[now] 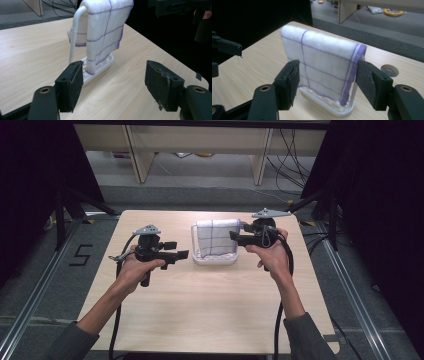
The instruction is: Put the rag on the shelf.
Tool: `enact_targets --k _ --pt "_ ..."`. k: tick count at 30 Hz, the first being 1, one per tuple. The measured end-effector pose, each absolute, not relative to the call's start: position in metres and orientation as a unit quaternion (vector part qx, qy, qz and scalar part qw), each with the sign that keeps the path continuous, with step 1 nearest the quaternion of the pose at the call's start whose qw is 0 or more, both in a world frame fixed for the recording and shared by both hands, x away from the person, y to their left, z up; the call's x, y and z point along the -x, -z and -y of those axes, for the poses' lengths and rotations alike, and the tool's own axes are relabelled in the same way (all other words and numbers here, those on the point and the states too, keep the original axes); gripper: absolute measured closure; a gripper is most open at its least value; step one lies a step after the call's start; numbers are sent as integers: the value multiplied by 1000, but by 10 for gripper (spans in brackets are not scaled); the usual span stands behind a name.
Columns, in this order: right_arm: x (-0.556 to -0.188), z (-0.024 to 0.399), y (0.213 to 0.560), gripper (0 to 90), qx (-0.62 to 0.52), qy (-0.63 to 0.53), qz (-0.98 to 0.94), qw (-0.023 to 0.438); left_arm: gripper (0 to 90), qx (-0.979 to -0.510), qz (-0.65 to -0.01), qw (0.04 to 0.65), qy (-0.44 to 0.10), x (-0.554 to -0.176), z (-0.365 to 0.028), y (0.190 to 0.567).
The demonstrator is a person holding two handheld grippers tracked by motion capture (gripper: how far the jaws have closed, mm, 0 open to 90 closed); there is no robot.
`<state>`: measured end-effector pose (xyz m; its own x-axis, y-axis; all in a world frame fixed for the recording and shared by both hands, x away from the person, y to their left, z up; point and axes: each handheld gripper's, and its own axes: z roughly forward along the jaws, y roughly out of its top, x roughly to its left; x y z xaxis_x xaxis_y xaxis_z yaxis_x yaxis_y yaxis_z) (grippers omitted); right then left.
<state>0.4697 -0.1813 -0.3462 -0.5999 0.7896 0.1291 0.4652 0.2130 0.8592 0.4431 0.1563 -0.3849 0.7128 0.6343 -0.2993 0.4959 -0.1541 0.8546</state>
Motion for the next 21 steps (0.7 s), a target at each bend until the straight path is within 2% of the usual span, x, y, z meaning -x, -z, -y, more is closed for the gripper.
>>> enact_targets --k 10,13,18,21 --pt "-447 189 369 362 -411 -481 -758 160 302 -769 -361 524 -61 -425 -155 405" --pt "-440 191 380 354 -418 -492 -752 136 300 -774 -359 518 -59 -418 -157 416" --pt "-435 194 399 346 -411 -474 -767 134 284 -785 -344 509 -84 -399 -156 431" --pt "-427 191 411 339 -412 -468 -771 130 275 -795 -333 502 -76 -388 -155 440"
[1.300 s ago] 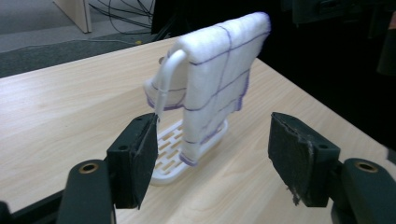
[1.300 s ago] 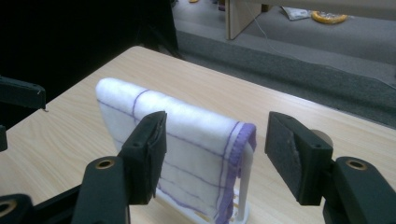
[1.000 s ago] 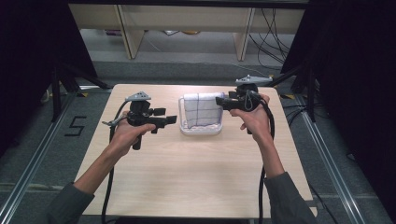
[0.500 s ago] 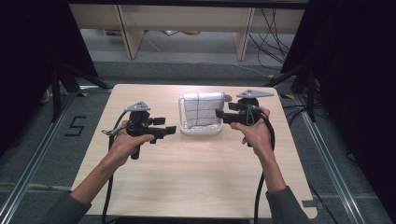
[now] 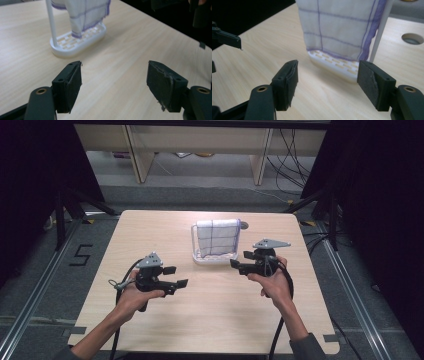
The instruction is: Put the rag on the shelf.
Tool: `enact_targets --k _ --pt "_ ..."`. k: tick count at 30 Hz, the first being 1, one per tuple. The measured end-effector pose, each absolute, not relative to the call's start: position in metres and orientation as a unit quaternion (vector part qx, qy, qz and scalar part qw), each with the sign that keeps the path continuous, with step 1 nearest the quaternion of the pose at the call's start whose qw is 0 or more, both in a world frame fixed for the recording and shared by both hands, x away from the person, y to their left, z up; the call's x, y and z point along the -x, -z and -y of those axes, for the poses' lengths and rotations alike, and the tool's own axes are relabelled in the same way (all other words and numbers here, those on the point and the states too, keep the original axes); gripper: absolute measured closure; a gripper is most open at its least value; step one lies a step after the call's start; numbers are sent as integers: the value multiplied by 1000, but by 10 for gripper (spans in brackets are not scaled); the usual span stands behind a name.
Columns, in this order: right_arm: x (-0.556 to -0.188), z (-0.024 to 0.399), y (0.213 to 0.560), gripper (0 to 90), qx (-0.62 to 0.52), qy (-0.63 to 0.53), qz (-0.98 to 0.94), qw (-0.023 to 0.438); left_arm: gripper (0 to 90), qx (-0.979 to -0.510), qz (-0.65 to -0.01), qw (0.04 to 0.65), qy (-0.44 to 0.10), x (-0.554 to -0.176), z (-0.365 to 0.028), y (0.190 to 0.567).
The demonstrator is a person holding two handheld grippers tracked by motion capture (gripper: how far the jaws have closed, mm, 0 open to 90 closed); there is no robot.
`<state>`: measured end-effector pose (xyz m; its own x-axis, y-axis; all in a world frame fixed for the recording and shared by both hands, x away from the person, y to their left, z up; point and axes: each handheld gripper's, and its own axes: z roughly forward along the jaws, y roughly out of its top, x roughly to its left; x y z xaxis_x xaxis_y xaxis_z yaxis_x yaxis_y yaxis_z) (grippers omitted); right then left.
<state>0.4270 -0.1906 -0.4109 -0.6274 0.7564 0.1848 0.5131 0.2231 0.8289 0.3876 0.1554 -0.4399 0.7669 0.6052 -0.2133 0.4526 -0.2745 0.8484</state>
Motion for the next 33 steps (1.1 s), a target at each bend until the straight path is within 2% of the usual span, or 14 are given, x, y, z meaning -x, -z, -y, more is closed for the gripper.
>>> enact_targets --k 12,16,18,23,29,31,33 --pt "-387 185 439 317 -386 -450 -794 133 251 -810 -316 489 -73 -352 -167 465" --pt "-376 184 448 315 -391 -453 -792 119 243 -816 -312 480 -85 -346 -171 471" --pt "-365 181 457 306 -400 -449 -793 98 243 -814 -317 479 -82 -343 -171 474" --pt "-352 185 469 284 -395 -436 -803 100 238 -820 -315 471 -78 -334 -174 484" --pt "-334 185 478 266 -399 -436 -803 74 221 -817 -325 469 -78 -323 -175 497" --pt "-330 187 480 251 -387 -425 -813 86 206 -816 -328 469 -77 -319 -175 499" --pt "-325 186 483 233 -383 -428 -815 78 203 -818 -324 468 -81 -317 -176 501"
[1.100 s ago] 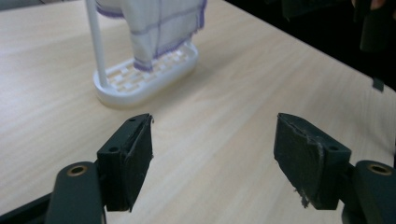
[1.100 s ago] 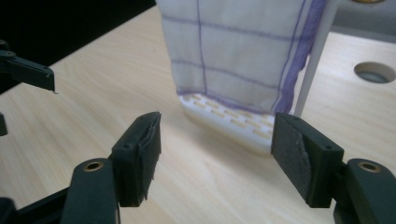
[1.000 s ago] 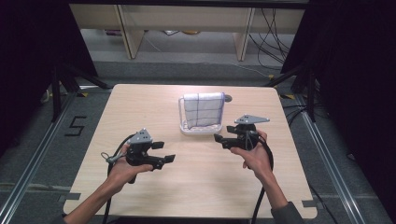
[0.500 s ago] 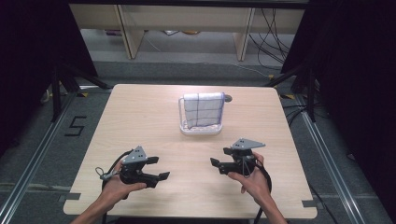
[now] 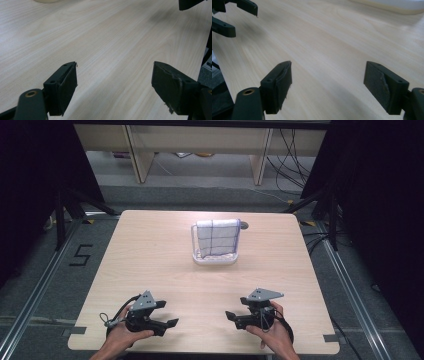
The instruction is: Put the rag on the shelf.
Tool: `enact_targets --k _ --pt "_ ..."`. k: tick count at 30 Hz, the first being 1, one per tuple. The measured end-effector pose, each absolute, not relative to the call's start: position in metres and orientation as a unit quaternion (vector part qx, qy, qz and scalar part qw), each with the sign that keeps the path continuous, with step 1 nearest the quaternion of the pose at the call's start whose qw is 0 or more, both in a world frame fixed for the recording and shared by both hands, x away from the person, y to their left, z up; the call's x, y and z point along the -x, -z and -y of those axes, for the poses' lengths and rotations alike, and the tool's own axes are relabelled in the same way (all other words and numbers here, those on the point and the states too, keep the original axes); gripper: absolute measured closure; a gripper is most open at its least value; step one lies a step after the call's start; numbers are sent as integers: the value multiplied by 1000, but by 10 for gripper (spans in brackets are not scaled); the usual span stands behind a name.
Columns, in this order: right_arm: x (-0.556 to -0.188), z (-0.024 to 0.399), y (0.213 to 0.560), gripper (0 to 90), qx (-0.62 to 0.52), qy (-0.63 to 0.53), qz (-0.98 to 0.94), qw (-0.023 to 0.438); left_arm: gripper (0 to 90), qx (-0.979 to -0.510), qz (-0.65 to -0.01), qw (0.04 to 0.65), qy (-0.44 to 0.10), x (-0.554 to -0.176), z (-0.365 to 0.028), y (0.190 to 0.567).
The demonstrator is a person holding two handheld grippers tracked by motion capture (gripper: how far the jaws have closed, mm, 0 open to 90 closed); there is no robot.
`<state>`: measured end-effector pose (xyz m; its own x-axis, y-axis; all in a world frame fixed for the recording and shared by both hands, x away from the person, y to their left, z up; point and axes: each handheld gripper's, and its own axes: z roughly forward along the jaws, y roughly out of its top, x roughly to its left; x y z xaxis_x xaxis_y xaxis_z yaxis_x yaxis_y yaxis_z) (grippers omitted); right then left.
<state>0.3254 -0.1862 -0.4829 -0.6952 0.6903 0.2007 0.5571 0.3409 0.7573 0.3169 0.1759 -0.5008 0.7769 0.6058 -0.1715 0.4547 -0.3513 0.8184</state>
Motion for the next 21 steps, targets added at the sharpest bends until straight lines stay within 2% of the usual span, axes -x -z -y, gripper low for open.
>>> enact_targets --k 7,11,21 --pt "-310 183 490 197 -376 -397 -833 90 195 -823 -320 462 -84 -309 -174 506" --pt "-307 181 493 197 -390 -389 -831 79 195 -827 -318 456 -86 -310 -172 509" --pt "-310 181 495 191 -381 -383 -837 92 193 -828 -314 456 -85 -313 -173 510"
